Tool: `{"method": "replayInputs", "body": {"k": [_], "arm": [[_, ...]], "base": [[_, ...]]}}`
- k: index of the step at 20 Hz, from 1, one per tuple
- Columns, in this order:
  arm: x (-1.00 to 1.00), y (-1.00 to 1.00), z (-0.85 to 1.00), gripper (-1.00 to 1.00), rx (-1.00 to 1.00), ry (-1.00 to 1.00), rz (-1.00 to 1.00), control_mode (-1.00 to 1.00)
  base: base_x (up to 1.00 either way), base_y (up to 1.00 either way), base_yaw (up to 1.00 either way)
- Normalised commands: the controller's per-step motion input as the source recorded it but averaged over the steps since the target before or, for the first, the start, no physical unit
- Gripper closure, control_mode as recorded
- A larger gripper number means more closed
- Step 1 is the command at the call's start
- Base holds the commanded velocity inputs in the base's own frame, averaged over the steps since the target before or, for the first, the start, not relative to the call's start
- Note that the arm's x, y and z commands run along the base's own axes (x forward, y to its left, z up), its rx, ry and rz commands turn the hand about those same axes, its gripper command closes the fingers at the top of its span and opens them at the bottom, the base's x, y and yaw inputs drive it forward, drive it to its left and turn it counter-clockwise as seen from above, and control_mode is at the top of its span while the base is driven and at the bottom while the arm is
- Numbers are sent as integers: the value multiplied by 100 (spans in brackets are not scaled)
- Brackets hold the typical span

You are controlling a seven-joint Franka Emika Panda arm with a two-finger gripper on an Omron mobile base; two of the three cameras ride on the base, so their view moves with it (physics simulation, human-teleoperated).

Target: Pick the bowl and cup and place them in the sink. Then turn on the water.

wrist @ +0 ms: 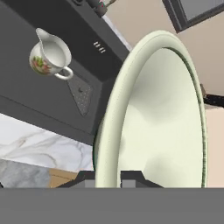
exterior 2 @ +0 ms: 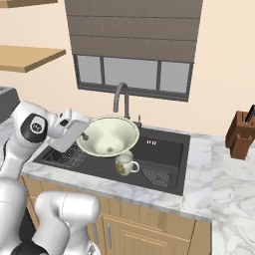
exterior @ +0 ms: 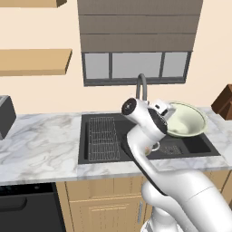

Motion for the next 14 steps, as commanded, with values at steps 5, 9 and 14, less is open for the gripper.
{"method": "replayInputs", "body": {"k": [5,9,14], "arm": [[17,0,-35,100,0,0,28,-100],[17,0,-35,100,0,0,22,-100],[5,0,-42,100,0,0,15,-100]], "base": [[0,0,0],[0,0,0],[0,0,0]]}}
